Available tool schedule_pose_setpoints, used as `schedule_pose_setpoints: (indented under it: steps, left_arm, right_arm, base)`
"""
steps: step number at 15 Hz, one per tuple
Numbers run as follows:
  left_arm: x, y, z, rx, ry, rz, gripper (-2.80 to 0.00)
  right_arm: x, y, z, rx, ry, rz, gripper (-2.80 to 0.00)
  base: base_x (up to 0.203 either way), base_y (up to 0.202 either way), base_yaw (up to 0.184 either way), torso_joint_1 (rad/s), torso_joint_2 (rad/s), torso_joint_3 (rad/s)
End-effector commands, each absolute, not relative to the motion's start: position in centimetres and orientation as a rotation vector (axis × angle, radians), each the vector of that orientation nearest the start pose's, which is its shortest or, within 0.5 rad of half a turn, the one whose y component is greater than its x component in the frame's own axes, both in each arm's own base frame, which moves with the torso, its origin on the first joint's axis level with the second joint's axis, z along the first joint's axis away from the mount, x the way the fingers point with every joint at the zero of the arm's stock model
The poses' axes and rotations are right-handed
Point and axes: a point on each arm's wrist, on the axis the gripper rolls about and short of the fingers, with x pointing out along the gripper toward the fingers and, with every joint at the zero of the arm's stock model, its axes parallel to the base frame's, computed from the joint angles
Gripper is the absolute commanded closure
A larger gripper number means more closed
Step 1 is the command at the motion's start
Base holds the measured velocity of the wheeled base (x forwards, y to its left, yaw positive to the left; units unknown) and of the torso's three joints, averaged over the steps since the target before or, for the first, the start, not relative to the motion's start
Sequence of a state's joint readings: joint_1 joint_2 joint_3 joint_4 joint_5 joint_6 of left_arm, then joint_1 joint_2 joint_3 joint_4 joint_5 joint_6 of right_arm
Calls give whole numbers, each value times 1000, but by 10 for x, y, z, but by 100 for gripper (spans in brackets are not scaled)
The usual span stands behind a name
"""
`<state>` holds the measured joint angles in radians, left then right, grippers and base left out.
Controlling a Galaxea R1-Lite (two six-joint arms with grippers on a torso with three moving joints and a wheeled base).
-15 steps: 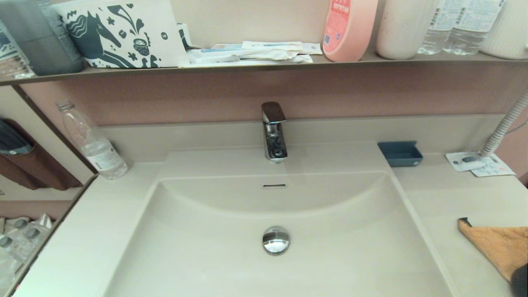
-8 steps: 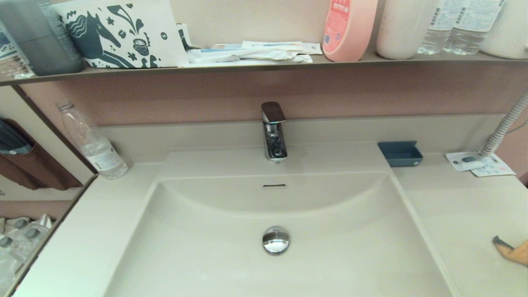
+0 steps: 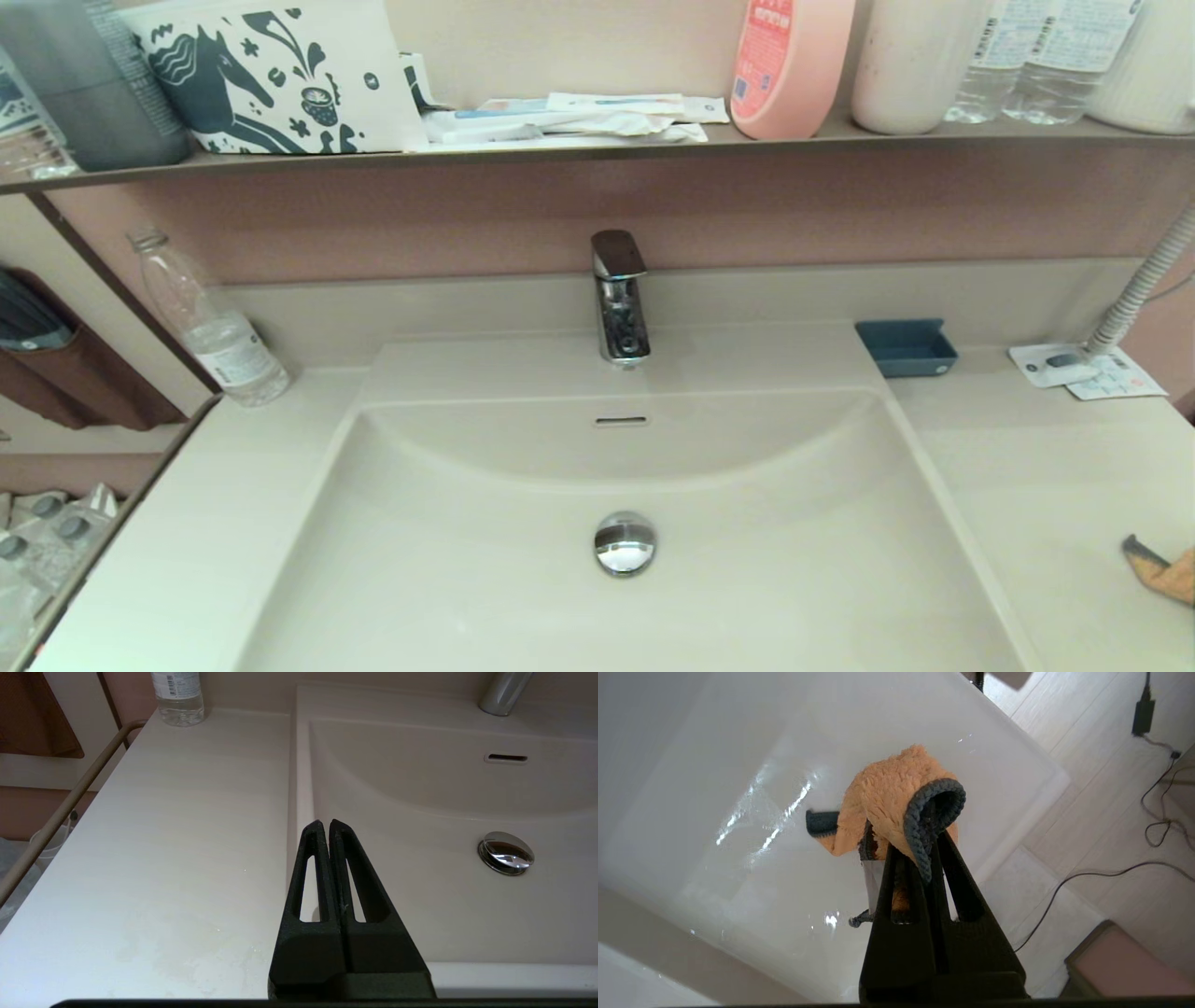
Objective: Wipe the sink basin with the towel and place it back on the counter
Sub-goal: Wipe the sink
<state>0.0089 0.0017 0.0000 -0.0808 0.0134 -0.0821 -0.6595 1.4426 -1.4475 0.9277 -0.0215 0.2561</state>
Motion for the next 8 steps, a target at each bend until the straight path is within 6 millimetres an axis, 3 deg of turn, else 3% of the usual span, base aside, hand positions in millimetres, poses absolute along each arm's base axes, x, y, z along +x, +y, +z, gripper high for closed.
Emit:
schedule_pose_setpoints:
  steps: [1,5,6,8]
  left_arm:
    - [-23,0,84,-83,-79,20,0]
    - [-23,0,84,-83,-81,20,0]
    - [-23,0,84,-83,-80,20,0]
    - [-23,0,84,-83,-80,20,0]
  right_arm:
    - [165,-127,280,545,824,-754,0]
    - [179,-120,264,567,835,-724,0]
    - [182,-115,265,574,827,-720,-280]
    - [190,-105,268,555,787,-732,-280]
  base:
    - [0,0,0,0,0,0]
    - [0,0,0,0,0,0]
    - [0,0,0,0,0,0]
    - [0,0,0,0,0,0]
